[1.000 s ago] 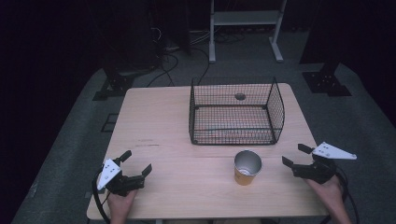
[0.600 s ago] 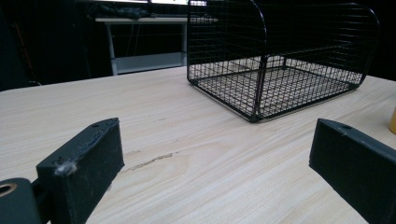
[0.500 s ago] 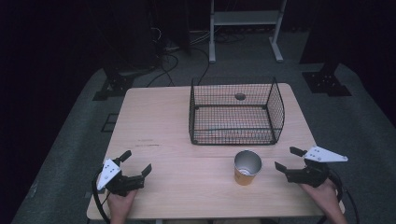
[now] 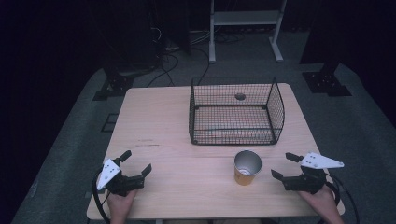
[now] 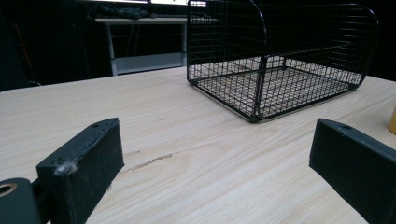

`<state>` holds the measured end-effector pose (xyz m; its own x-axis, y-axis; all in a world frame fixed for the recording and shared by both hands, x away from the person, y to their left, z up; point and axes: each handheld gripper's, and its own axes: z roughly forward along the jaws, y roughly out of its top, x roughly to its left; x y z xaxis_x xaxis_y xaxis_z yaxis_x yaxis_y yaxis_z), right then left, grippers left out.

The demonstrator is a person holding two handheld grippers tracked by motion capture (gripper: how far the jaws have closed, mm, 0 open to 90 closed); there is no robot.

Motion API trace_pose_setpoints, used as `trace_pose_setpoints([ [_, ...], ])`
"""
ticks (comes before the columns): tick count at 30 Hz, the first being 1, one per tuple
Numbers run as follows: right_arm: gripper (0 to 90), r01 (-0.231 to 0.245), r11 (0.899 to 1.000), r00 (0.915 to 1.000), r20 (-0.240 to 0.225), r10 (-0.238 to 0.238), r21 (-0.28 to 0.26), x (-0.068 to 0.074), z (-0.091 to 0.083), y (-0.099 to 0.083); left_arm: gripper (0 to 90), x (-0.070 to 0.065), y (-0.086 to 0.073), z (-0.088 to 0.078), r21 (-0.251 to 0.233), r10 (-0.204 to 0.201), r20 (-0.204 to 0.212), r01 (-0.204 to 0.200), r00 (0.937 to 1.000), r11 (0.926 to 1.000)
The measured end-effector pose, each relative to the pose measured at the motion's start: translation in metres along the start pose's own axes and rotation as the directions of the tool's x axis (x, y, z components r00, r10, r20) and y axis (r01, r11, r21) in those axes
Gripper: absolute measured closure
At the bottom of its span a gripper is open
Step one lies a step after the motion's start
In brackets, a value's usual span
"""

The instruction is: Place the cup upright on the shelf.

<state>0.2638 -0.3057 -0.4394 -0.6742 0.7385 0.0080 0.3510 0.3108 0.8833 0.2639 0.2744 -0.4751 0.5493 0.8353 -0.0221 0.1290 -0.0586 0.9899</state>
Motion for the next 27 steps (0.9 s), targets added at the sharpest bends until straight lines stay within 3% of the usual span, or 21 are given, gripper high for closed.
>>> trace_pose_setpoints([
  [17,9.0,0.029,0.999,0.9975,-0.064,-0.028,0.015,0.027,0.008,-0.001,2.3,0.0,0.0,0.0,-0.001,0.003,0.002,-0.003,1.0,1.0],
  [27,8.1,0.046,0.999,0.9963,-0.074,-0.045,0.019,0.037,0.018,0.005,2.3,0.0,0.0,0.0,-0.002,0.003,0.004,-0.003,1.0,1.0],
])
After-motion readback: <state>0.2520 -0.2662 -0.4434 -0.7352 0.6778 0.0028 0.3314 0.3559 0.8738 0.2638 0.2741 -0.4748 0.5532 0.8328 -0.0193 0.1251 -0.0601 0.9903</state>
